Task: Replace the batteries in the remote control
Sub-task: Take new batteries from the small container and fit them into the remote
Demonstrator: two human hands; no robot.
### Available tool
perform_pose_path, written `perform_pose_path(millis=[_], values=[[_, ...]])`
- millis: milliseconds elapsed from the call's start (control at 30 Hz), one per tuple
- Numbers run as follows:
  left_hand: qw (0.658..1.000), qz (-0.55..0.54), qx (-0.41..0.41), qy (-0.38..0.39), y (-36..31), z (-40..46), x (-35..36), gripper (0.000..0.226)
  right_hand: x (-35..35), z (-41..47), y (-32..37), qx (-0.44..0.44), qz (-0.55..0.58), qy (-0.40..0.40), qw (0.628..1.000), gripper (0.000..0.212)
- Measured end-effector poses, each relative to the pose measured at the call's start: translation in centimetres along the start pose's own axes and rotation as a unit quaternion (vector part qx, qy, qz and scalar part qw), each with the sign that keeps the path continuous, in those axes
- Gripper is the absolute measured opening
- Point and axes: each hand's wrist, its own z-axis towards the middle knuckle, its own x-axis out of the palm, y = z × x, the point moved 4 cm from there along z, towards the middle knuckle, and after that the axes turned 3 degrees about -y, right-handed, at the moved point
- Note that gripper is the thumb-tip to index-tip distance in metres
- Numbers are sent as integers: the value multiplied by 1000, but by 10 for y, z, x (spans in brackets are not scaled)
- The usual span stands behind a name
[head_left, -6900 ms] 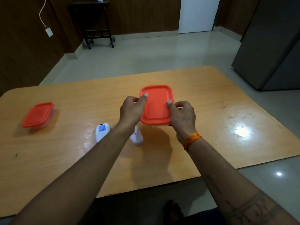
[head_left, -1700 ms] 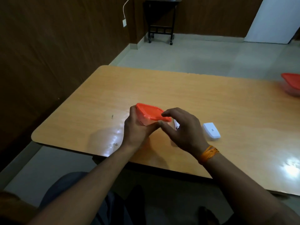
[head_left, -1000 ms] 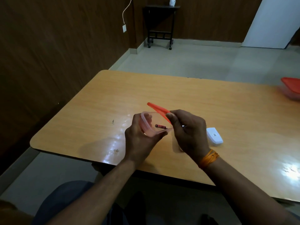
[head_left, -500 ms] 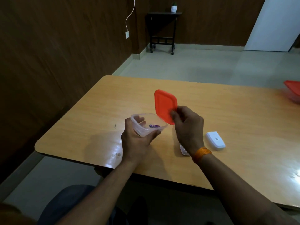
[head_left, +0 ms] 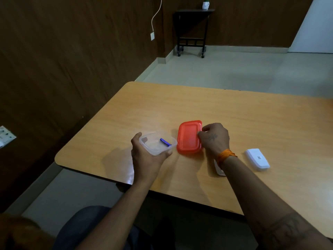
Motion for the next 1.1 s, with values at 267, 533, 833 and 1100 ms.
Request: perform_pose_path(millis=[267,533,833,1100], values=[[997,76,9,9,-1,-4,-8,115,8,-13,7,-28,-51,2,998,35],[976,196,-23,90,-6,1,-23,117,11,-24,16,-133,-123,0,984,28],[938,213,-63,266,-16,35,-57,128,26,-58,37,-294,-110,19,949,29],[835,436,-9,335,6,37,-59,150,70,-52,73,-328,-260,82,904,28]])
